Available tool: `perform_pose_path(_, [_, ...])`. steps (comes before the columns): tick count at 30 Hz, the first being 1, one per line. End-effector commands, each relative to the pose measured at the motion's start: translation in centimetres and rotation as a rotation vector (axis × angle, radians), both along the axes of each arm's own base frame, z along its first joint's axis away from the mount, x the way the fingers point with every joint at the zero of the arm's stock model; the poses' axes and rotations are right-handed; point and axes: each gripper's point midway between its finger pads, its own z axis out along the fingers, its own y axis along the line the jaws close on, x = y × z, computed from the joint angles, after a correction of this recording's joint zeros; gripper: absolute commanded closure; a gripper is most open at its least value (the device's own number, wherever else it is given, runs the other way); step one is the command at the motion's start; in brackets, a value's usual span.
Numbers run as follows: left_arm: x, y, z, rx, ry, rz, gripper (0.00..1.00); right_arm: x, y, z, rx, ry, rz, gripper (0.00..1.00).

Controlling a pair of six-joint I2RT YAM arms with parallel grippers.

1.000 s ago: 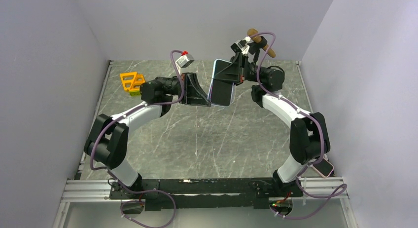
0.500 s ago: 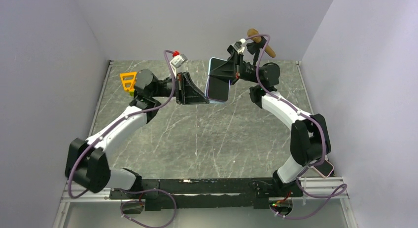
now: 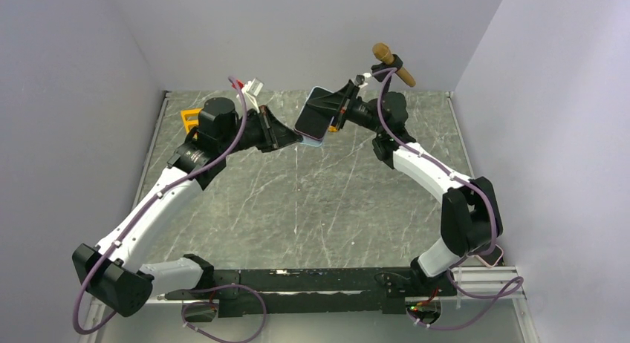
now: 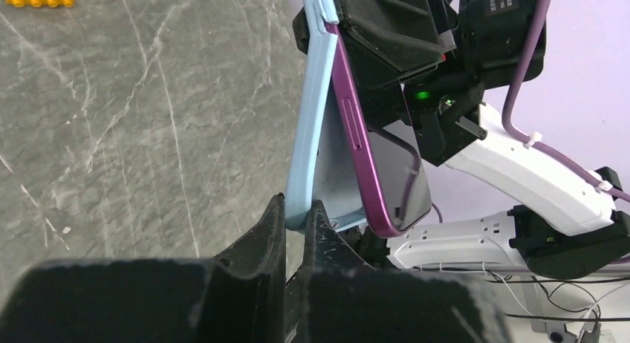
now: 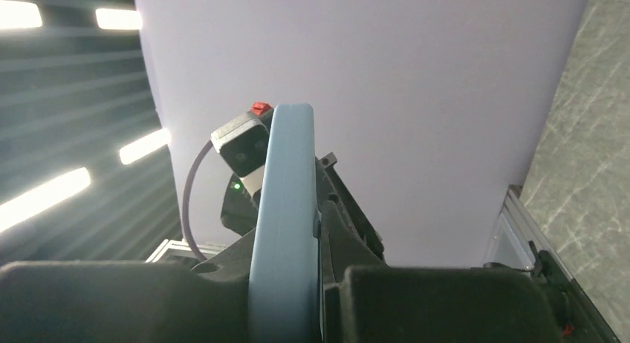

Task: Take the phone out of the phone case
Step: Remove the phone case from the phone.

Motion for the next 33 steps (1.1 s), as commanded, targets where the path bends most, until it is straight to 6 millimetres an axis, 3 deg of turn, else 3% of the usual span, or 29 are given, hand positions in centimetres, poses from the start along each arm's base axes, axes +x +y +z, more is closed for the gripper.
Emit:
perform_pose_path(1, [1.9, 4.0, -8.8, 0.243, 0.187, 0.154, 0.95, -9.6, -0.1, 9.8, 0.118, -0.176, 0.243, 1.0])
perform_pose_path(4, [-1.4, 1.4, -6.9, -0.01, 0.268, -0.029, 0.72, -8.5, 0.2, 7.4, -0.003, -0.18, 0.219, 1.0])
perform_pose_path(6, [-3.2, 0.7, -5.8, -0.143, 0.306, -0.087, 0.62, -7.7, 0.1, 5.8, -0.055, -0.18, 0.207, 1.0])
perform_pose_path(8, [-4.8, 1.0, -5.0, -0.203, 0.281, -0.111, 0.43, -6.8, -0.2, 4.3, -0.112, -0.175, 0.187, 1.0])
perform_pose_path(11, [-6.5, 2.1, -2.8, -0.212, 0.211, -0.108, 0.3, -5.2, -1.0, 1.7, -0.206, -0.157, 0.143, 1.0])
perform_pose_path(15, [-8.8, 2.5, -0.4, -0.239, 0.183, -0.156, 0.26, -4.6, -1.5, 0.6, -0.223, -0.153, 0.123, 1.0])
perform_pose_path(19, [-9.8, 2.7, 1.4, -0.319, 0.202, -0.16, 0.25, -4.3, -1.4, 0.1, -0.226, -0.15, 0.109, 1.0])
perform_pose_path(26, [-9.3, 1.9, 5.8, -0.646, 0.235, -0.195, 0.29, -4.3, -1.1, 0.2, -0.213, -0.152, 0.102, 1.0])
perform_pose_path(33, [-8.8, -0.2, 8.8, -0.717, 0.214, -0.266, 0.31, -4.4, -0.9, 0.2, -0.201, -0.155, 0.113, 1.0])
